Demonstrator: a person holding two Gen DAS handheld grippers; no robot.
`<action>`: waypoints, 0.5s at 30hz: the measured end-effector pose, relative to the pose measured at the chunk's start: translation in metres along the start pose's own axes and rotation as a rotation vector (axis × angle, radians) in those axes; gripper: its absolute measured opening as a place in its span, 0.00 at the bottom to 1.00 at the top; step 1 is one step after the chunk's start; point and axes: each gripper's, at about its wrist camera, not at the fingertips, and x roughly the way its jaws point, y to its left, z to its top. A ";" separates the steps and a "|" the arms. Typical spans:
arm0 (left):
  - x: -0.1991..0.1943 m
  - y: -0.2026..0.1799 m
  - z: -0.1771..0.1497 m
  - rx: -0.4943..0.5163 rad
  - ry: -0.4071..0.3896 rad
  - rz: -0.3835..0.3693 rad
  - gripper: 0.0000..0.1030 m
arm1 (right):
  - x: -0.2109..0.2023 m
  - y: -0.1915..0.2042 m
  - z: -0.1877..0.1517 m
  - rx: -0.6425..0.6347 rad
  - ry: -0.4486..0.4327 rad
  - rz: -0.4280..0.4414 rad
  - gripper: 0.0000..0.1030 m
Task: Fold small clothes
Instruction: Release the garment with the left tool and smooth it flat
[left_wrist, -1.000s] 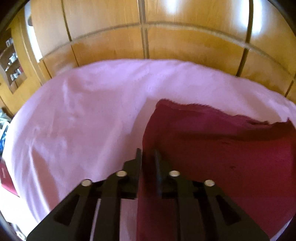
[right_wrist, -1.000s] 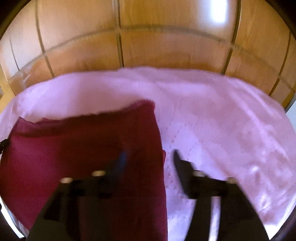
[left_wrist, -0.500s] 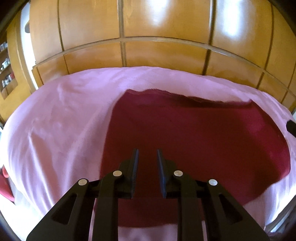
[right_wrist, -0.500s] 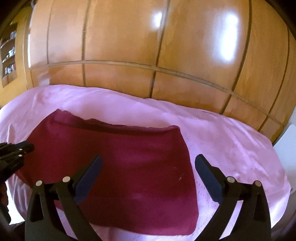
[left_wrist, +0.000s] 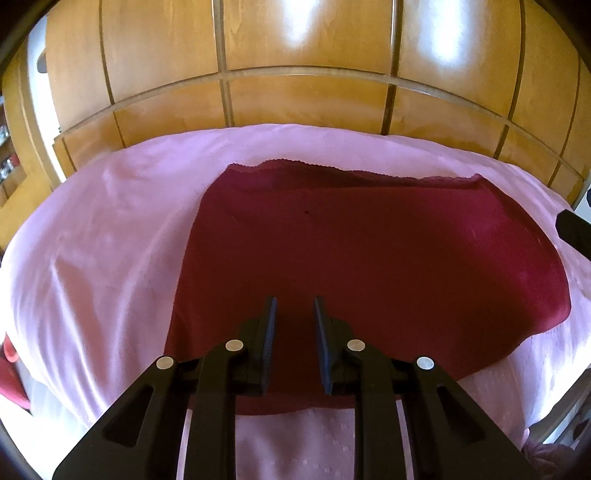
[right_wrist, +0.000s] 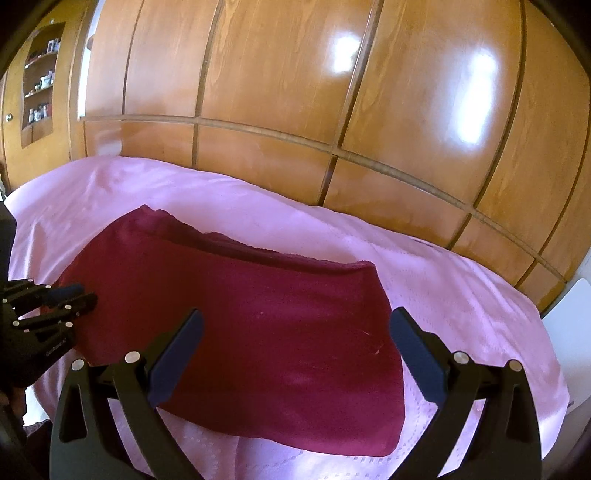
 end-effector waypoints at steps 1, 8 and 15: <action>0.000 -0.001 -0.001 0.003 0.001 -0.001 0.18 | 0.000 0.000 0.000 -0.001 0.002 -0.001 0.97; 0.000 -0.006 -0.002 0.020 0.006 0.000 0.18 | 0.001 0.002 -0.001 -0.004 0.009 0.000 0.97; 0.002 -0.010 -0.003 0.024 0.017 0.009 0.18 | 0.010 -0.007 -0.008 0.039 0.048 0.017 0.97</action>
